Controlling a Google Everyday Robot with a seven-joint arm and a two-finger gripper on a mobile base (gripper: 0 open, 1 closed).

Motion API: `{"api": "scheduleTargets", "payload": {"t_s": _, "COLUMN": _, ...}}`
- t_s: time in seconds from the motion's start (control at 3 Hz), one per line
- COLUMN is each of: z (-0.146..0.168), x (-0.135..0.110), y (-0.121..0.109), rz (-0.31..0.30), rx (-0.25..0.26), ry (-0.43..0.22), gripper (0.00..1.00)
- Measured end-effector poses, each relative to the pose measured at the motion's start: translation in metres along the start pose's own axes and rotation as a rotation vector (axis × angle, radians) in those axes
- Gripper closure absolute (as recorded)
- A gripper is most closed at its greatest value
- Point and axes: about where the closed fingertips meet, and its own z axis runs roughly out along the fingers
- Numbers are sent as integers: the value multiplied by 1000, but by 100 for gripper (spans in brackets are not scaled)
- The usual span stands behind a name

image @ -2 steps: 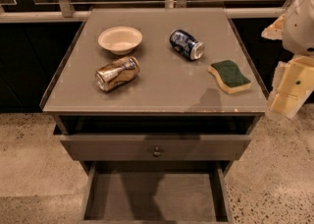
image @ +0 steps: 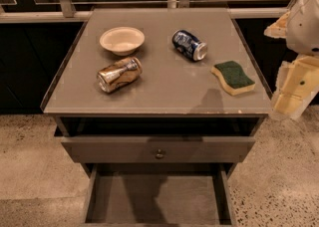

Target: Place pepsi can into middle drawer

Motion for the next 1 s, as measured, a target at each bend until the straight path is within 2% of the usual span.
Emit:
{"api": "scheduleTargets", "payload": {"t_s": 0.33, "z": 6, "x": -3, "y": -30, "rz": -20, "rx": 55, "ry": -93, "gripper": 0}}
{"api": "scheduleTargets", "payload": {"t_s": 0.67, "z": 19, "x": -4, "y": -92, "rz": -3, "rx": 121, "ry": -195, "gripper": 0}}
{"api": "scheduleTargets", "payload": {"t_s": 1.0, "z": 51, "x": -4, "y": -157, "rz": 46, "rx": 131, "ry": -288, "gripper": 0}}
